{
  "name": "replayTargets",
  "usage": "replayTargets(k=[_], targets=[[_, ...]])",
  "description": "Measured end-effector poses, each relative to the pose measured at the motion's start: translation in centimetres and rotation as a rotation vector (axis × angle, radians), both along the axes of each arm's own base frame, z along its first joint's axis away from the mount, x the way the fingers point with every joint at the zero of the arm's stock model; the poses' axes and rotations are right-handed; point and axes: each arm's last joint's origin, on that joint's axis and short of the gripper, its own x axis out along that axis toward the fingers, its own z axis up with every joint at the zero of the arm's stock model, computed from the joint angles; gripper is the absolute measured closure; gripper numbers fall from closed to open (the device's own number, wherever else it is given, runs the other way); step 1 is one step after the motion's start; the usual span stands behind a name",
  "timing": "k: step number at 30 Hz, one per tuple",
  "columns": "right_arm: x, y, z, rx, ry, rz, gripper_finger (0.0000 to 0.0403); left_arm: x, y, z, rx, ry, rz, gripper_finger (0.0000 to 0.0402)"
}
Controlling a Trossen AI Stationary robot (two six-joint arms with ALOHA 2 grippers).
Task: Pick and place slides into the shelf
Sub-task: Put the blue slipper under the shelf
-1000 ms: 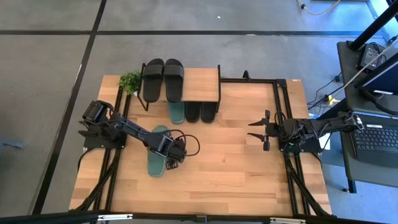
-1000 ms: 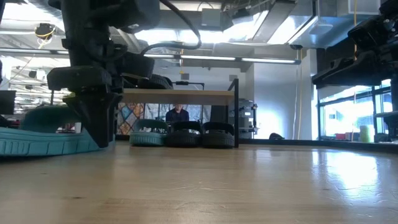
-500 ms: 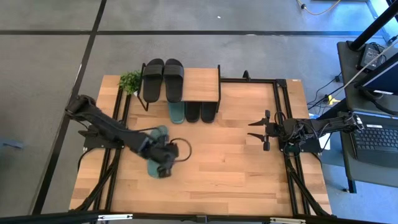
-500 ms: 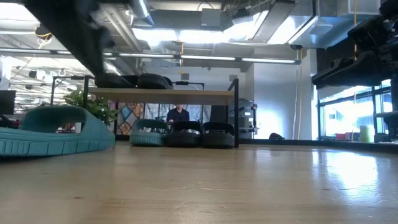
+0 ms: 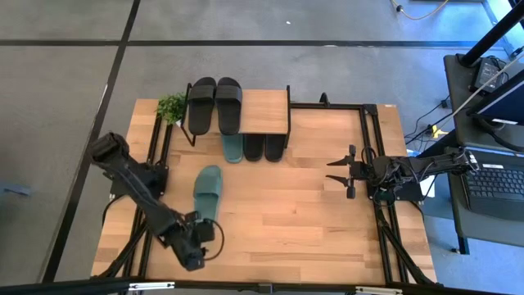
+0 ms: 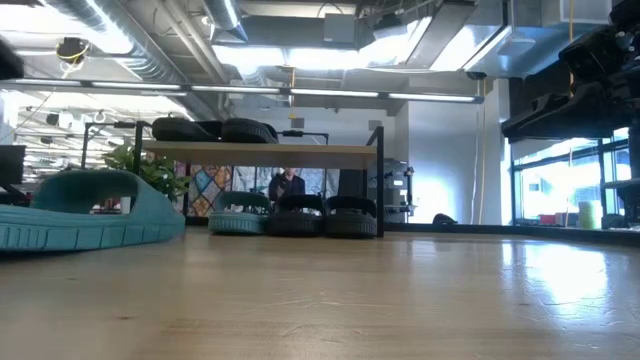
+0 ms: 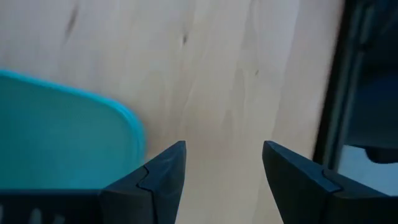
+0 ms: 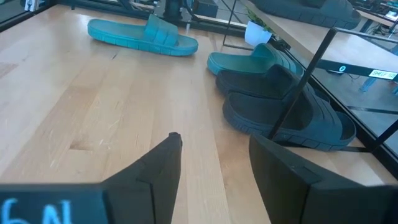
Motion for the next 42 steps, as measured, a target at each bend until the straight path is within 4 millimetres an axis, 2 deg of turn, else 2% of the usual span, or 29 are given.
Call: replayTargets(k=[5, 12, 20, 26, 35, 42], targets=[[0.0, 0.0, 0.0, 0.000, 0.000, 0.000, 0.0215, 0.1, -1.0, -2.1, 0.031, 0.047, 0.020, 0.0198], [0.0, 0.0, 0.0, 0.000, 0.000, 0.000, 0.0215, 0.8, -0.6, -3.4, 0.065, 0.081, 0.054, 0.0198], [0.0, 0.0, 0.0, -0.001, 0.003, 0.000, 0.0215, 0.4, 1.3, -3.7, 0.192, 0.196, 0.085, 0.0198], [0.0, 0.0, 0.0, -0.001, 0.005, 0.000, 0.0215, 0.8, 2.7, -3.7, 0.304, 0.177, 0.136, 0.0198], [0.0, 0.0, -0.1, -0.002, 0.008, 0.000, 0.0215, 0.3, 5.5, -6.3, 0.358, 0.226, 0.199, 0.0198], [0.0, 0.0, -0.1, -0.005, 0.015, 0.000, 0.0215, 0.6, 6.7, -6.5, 0.376, 0.249, 0.190, 0.0197]])
